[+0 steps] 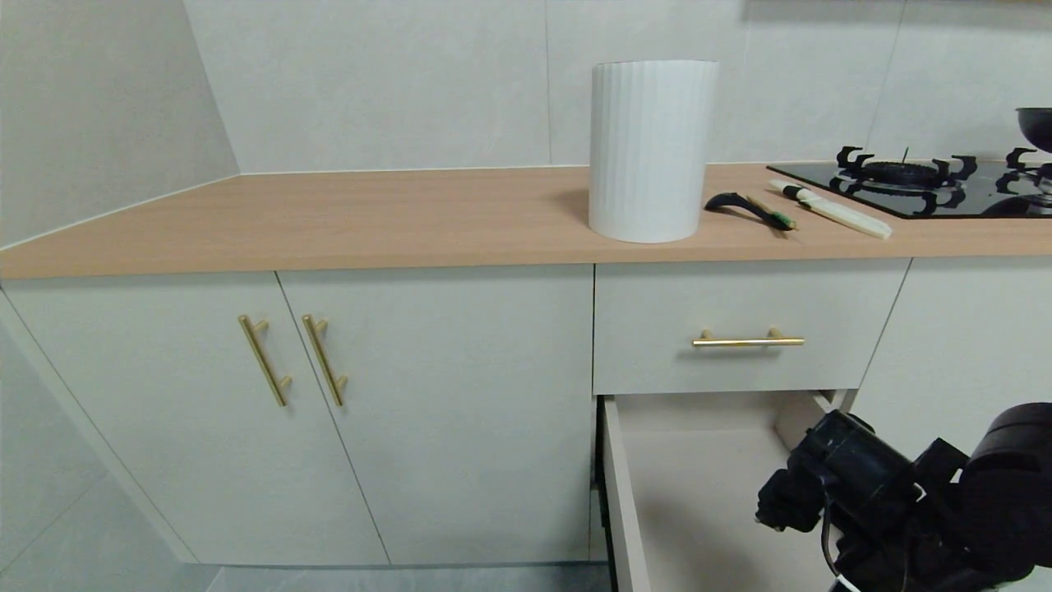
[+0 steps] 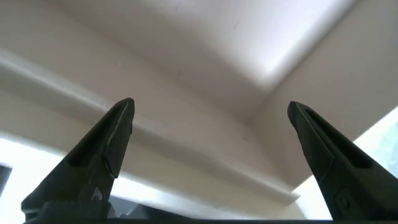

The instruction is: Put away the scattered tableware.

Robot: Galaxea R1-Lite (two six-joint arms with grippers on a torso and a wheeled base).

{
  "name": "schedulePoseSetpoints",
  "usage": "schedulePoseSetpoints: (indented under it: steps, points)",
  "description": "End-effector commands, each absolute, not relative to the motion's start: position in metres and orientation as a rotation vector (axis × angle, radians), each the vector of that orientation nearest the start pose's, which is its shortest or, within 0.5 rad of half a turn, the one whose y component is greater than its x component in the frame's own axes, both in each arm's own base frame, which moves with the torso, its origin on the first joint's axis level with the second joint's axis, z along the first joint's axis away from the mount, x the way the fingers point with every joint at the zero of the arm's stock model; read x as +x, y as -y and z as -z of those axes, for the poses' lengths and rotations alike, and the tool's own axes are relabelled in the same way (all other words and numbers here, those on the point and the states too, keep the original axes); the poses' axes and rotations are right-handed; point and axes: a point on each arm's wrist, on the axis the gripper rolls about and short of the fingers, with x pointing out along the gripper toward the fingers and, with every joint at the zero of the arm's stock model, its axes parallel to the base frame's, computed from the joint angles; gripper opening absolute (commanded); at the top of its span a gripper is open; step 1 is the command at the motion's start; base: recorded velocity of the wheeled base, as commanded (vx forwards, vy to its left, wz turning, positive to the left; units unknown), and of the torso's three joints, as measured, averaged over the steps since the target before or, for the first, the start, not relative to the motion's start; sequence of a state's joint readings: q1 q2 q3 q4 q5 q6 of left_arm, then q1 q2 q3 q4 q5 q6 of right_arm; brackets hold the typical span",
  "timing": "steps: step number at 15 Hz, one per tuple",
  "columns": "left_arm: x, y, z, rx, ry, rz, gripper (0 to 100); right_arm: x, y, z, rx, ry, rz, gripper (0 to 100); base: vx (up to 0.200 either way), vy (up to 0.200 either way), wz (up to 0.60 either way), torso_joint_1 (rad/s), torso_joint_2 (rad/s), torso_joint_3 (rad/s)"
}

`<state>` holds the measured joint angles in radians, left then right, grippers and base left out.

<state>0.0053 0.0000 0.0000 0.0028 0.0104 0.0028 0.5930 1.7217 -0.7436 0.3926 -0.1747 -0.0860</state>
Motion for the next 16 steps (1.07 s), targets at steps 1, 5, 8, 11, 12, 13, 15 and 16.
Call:
schedulePoseSetpoints:
  steps: [1, 5, 8, 11, 12, 13, 15, 16]
  points:
    - [-0.023, 0.000, -0.075, 0.003, -0.003, -0.017, 100, 0.197, -0.127, -0.104, -0.536, -1.218, -0.383, 100, 0.000, 0.000, 0.00, 0.000, 0.00, 0.000]
    - [-0.023, 0.000, -0.075, 0.003, -0.003, -0.017, 100, 0.218, -0.141, -0.128, -0.268, -1.131, -0.257, 100, 0.000, 0.000, 0.00, 0.000, 0.00, 0.000]
    - [-0.023, 0.000, -0.075, 0.003, -0.002, -0.017, 100, 0.231, -0.142, -0.132, -0.163, -1.027, -0.227, 100, 0.000, 0.000, 0.00, 0.000, 0.00, 0.000]
    - [-0.023, 0.000, -0.075, 0.003, -0.003, -0.017, 100, 0.235, -0.140, -0.130, -0.136, -0.973, -0.223, 100, 0.000, 0.000, 0.00, 0.000, 0.00, 0.000]
    - [-0.023, 0.000, -0.075, 0.002, -0.003, -0.017, 100, 0.236, -0.140, -0.130, -0.134, -0.967, -0.221, 100, 0.000, 0.000, 0.00, 0.000, 0.00, 0.000]
    - [-0.023, 0.000, -0.075, 0.003, -0.003, -0.017, 100, 0.237, -0.140, -0.130, -0.127, -0.958, -0.219, 100, 0.000, 0.000, 0.00, 0.000, 0.00, 0.000]
    - [-0.023, 0.000, -0.075, 0.003, -0.003, -0.017, 100, 0.238, -0.139, -0.130, -0.127, -0.957, -0.216, 100, 0.000, 0.000, 0.00, 0.000, 0.00, 0.000]
    - [-0.023, 0.000, -0.075, 0.003, -0.002, -0.017, 100, 0.239, -0.139, -0.128, -0.127, -0.963, -0.211, 100, 0.000, 0.000, 0.00, 0.036, -0.21, -0.183]
